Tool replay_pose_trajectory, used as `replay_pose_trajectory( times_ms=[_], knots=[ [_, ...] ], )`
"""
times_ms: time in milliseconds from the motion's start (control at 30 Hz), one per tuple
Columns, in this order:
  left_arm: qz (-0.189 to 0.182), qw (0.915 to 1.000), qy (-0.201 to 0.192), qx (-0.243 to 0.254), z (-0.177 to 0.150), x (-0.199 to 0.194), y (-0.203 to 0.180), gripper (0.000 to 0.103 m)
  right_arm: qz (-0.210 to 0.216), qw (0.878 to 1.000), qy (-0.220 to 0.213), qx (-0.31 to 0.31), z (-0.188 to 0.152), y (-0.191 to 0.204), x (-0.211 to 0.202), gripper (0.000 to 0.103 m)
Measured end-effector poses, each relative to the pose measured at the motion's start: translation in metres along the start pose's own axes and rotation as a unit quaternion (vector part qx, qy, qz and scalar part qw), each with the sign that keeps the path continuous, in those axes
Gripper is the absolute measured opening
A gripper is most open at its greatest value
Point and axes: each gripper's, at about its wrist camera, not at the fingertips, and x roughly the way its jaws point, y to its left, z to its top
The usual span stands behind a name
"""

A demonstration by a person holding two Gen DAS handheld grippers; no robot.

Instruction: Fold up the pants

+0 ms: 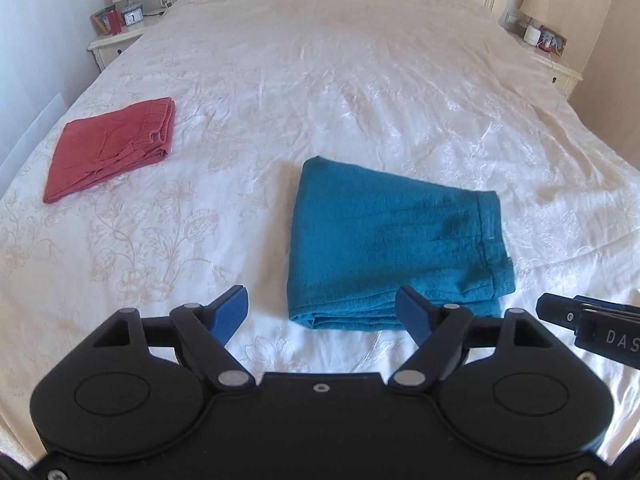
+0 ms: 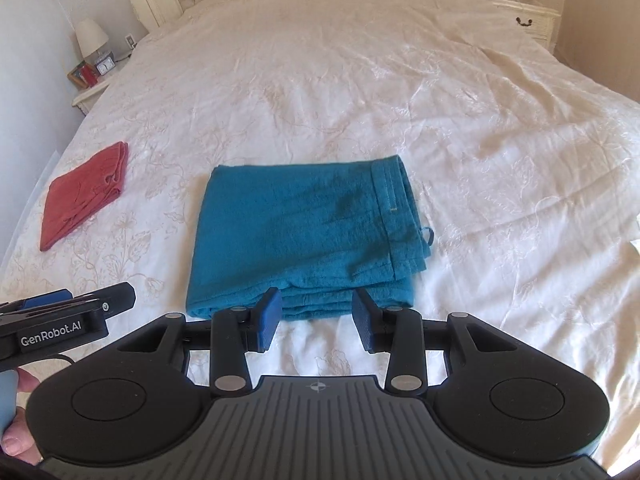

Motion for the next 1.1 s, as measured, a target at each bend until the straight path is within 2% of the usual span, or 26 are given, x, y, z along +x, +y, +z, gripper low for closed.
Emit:
replay_pose_trajectory(
  times_ms=[133, 267, 400, 500, 633, 800, 933, 1100],
  knots=[
    [-0.028, 0.9989, -0.035, -0.014, 0.024, -0.024, -0.008, 0.087, -0.009, 0.999, -0.046, -0.005, 0.026, -0.008, -0.029, 0.038],
    [-0.041, 0.9968, -0.069, -0.001, 0.042, -0.042, -0.029, 0.092, -0.024, 0.995, -0.092, -0.005, 0.049, -0.021, -0.059, 0.039],
    [-0.045, 0.9971, -0.061, 0.009, 0.046, -0.042, -0.046, 0.093, -0.044, 0.993, -0.105, -0.011, 0.058, -0.031, -0.068, 0.047],
    [-0.037, 0.9983, -0.043, 0.009, 0.037, -0.034, -0.048, 0.094, -0.036, 0.996, -0.086, -0.009, 0.052, -0.032, -0.059, 0.048],
    [0.011, 0.9995, -0.010, 0.030, 0.017, -0.015, -0.046, 0.095, -0.031, 0.999, -0.040, -0.019, 0.030, -0.024, -0.031, 0.048],
    [0.045, 0.9977, 0.040, 0.029, -0.013, 0.006, -0.030, 0.095, -0.024, 0.999, 0.020, -0.023, -0.006, -0.006, 0.003, 0.048],
    [0.051, 0.9965, 0.065, 0.015, -0.029, 0.013, -0.016, 0.095, -0.031, 0.998, 0.044, -0.037, -0.024, 0.008, 0.015, 0.048],
    [0.052, 0.9964, 0.067, -0.003, -0.037, 0.013, -0.006, 0.095, -0.038, 0.997, 0.049, -0.039, -0.031, 0.016, 0.014, 0.048]
  ],
)
